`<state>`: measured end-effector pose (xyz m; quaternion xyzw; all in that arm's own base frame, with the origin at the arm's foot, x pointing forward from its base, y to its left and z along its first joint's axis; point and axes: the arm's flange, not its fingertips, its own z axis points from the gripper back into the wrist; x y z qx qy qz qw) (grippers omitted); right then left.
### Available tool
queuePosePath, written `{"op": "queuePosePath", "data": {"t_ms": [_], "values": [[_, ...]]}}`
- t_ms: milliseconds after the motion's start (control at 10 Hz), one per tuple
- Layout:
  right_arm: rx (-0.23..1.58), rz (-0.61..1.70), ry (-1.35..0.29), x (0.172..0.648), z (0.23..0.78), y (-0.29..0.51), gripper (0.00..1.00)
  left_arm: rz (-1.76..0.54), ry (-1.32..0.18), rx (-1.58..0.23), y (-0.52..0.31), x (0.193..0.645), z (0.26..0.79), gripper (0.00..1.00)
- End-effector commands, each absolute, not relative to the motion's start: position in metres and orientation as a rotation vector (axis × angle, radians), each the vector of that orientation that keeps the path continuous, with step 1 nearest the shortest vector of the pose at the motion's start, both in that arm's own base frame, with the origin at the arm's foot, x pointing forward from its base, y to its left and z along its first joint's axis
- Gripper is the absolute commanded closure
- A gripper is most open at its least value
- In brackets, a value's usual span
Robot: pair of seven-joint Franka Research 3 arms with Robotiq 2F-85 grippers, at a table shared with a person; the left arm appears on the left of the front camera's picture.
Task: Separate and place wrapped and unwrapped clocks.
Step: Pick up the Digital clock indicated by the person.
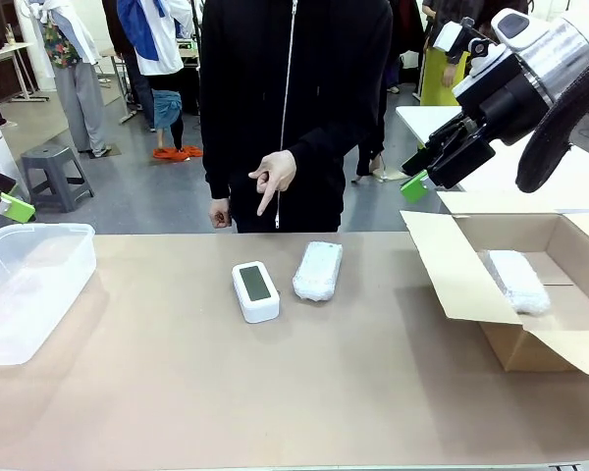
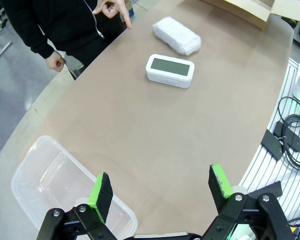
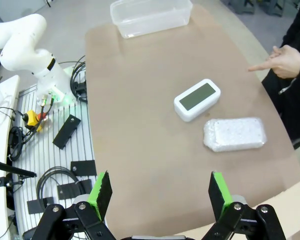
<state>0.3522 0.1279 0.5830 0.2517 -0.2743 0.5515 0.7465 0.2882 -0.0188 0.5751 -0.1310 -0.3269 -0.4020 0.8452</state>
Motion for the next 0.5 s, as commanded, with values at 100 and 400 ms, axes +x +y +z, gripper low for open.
{"op": "queuePosePath", "data": {"t_ms": [100,400], "values": [[0.555,1.224,-0.600,0.353,0.584,0.126,0.00,-0.846,-0.652,-0.264,-0.029,0.296,0.574,0.00],[0.555,1.224,-0.600,0.353,0.584,0.126,0.00,-0.439,-0.462,-0.254,-0.163,0.369,0.560,0.00]]}}
